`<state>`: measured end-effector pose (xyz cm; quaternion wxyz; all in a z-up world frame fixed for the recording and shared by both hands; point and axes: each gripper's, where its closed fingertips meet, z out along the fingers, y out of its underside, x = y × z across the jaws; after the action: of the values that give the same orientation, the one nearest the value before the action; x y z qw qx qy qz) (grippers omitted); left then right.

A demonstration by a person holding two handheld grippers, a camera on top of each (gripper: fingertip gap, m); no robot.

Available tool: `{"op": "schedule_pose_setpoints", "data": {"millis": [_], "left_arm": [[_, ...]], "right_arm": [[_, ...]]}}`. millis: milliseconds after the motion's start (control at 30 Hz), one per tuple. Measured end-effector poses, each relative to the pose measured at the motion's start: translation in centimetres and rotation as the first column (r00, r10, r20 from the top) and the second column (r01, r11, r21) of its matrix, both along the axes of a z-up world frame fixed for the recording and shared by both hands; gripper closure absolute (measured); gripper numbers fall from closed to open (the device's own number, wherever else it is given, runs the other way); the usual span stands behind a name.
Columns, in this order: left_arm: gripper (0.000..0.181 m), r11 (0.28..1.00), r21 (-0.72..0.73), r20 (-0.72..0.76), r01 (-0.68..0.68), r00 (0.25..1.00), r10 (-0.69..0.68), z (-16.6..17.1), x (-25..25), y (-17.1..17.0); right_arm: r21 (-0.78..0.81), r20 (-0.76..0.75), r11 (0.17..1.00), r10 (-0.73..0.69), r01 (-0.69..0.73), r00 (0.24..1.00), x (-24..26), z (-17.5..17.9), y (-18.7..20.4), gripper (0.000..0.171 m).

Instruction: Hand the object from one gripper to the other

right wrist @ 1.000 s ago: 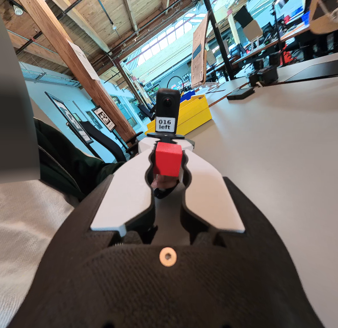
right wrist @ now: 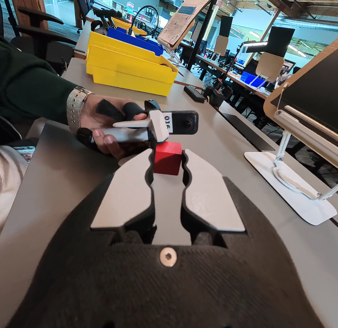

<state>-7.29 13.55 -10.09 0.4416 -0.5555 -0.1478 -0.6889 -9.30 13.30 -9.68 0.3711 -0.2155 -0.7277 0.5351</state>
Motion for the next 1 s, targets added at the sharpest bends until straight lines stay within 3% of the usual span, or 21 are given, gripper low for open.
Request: {"op": "schedule_pose_setpoints", "data": {"millis": [33, 133, 200, 300, 467, 633, 1000], "left_arm": [[0.153, 1.0, -0.002, -0.004, -0.003, 1.0, 0.003, -0.1, 0.0, 0.0], [0.154, 1.0, 0.011, -0.013, -0.02, 1.0, 0.02, 0.1, -0.2, 0.1], [0.154, 0.998, 0.03, -0.034, -0.061, 0.997, 0.062, 0.3, -0.6, 0.2], [0.155, 0.985, 0.057, -0.125, -0.163, 0.978, 0.169, 0.2, -1.5, 0.5], [0.156, 0.937, 0.187, -0.338, -0.294, 0.877, 0.343, 0.6, -2.2, 0.7], [0.154, 0.927, 0.248, -0.502, -0.283, 0.781, 0.373, 0.1, -1.3, 1.1], [0.155, 0.933, 0.295, -0.574, -0.207, 0.742, 0.346, 0.3, 0.4, 1.0]], "right_arm": [[0.004, 0.001, 1.0, -0.003, 0.003, 1.0, 0.0, -0.1, 0.0, 0.14], [-0.055, 0.053, 0.998, -0.005, 0.008, 0.999, -0.2, -0.3, 0.1, 0.133], [-0.162, 0.131, 0.987, 0.001, 0.021, 0.991, -0.7, -0.4, 0.3, 0.109], [-0.364, 0.221, 0.931, 0.054, 0.031, 0.974, -0.9, 0.1, 0.8, 0.098], [-0.587, 0.268, 0.807, 0.118, 0.065, 0.956, -1.1, 1.5, 2.5, 0.113], [-0.696, 0.3, 0.716, 0.227, 0.05, 0.927, -1.0, 1.5, 2.2, 0.121], [-0.684, 0.266, 0.728, 0.323, -0.058, 0.908, 0.1, 1.7, 0.6, 0.143]]}}
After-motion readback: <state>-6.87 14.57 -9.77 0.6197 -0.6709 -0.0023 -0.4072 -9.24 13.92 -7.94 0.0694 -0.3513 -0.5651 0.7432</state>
